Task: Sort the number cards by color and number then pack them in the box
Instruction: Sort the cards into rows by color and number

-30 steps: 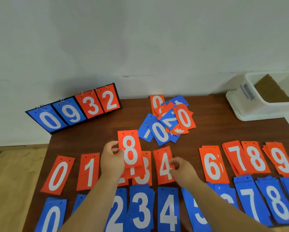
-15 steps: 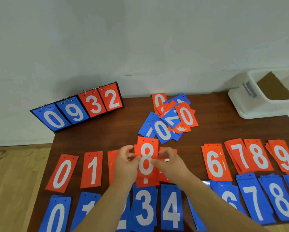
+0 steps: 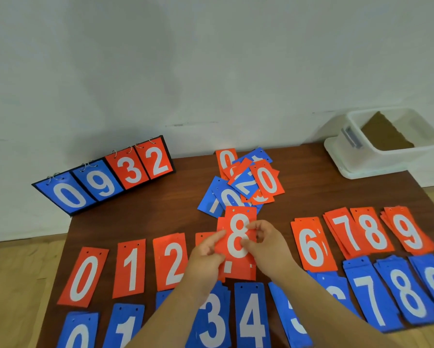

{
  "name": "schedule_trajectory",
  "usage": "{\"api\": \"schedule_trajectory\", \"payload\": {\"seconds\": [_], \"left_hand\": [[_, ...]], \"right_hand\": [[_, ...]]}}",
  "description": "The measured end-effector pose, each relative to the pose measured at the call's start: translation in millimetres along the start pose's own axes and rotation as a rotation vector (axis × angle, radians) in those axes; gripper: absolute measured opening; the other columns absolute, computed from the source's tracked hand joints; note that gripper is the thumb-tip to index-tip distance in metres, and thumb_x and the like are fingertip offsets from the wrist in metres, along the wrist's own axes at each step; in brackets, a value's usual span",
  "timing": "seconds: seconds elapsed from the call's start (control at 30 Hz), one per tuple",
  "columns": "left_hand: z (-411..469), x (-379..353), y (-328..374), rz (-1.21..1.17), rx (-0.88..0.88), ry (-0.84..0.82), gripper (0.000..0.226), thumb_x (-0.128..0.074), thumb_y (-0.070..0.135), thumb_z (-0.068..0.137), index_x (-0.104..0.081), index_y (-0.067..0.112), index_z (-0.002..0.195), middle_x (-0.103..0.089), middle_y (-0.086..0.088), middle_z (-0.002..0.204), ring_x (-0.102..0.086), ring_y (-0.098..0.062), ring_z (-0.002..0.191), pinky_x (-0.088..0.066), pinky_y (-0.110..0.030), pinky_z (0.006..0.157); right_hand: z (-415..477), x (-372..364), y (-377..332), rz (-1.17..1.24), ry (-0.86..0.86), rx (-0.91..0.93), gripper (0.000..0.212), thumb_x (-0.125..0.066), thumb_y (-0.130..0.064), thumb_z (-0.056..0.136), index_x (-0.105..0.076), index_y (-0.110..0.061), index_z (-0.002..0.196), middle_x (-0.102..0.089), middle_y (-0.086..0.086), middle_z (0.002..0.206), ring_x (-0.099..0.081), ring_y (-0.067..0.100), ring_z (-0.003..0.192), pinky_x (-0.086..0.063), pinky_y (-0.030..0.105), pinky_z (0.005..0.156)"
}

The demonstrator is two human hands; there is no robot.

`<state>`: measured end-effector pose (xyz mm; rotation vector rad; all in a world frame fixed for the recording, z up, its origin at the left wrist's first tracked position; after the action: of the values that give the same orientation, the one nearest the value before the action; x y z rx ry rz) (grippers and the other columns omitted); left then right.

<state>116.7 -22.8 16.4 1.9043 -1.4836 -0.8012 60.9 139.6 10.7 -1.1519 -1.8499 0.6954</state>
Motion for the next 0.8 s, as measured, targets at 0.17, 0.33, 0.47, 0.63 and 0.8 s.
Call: {"api": "schedule_trajectory", "payload": {"seconds": [0.17,0.33,0.47,0.63,0.8], "left_hand": [[2,7,9,0.077,-0.023,0.037,0.055,-0.048,-0.004,0.103,-0.058,0.038,0.138,-0.066,0.008,0.119,-0.075,-0.015,0.097,-0.064,-0.041,0.08],[1,27,13,0.103,-0.056,0.117,0.055,-0.047,-0.001,0.104,-0.058,0.049,0.125,-0.065,0.003,0.128,-0.074,-0.018,0.102,-0.065,-0.043,0.079],[-1,34,12,0.078,-0.066,0.154,0.052,-0.048,0.0,0.105,-0.057,0.048,0.124,-0.067,0.007,0.119,-0.075,-0.018,0.099,-0.065,-0.041,0.076],[2,42,8,0.102,-0.075,0.211,0.05,-0.05,0.003,0.104,-0.054,0.045,0.13,-0.06,0.015,0.111,-0.068,-0.013,0.1,-0.064,-0.032,0.071],[5,39,-5,0.157,-0.111,0.314,0.05,-0.051,-0.002,0.101,-0.056,0.041,0.126,-0.061,0.007,0.117,-0.067,-0.012,0.097,-0.06,-0.026,0.064]], "right_hand": [[0,36,2,0.117,0.346,0.04,0.03,-0.068,-0.02,0.097,-0.055,-0.036,0.118,-0.062,-0.007,0.127,-0.063,0.01,0.106,-0.056,0.022,0.067],[4,54,6,0.114,0.408,0.058,0.034,-0.07,-0.018,0.095,-0.056,-0.036,0.12,-0.064,-0.006,0.129,-0.063,0.018,0.117,-0.062,0.04,0.087],[3,45,6,0.101,0.339,0.064,0.034,-0.07,-0.018,0.096,-0.054,-0.037,0.12,-0.059,-0.011,0.122,-0.06,0.011,0.11,-0.06,0.033,0.082],[2,48,13,0.083,0.318,0.053,0.034,-0.069,-0.017,0.096,-0.055,-0.037,0.12,-0.057,-0.012,0.119,-0.058,0.011,0.113,-0.06,0.037,0.087],[-5,79,35,0.082,0.451,0.027,0.033,-0.067,-0.016,0.097,-0.058,-0.035,0.123,-0.057,-0.011,0.121,-0.06,0.014,0.111,-0.055,0.024,0.071]]}}
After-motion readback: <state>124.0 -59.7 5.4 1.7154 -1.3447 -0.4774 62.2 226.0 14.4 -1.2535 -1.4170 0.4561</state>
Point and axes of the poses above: each hand's wrist, its own z-axis towards the middle knuckle, its own x-axis out of the back of the hand, y = z × x, the point moved 4 cm from there along z, towards the middle knuckle
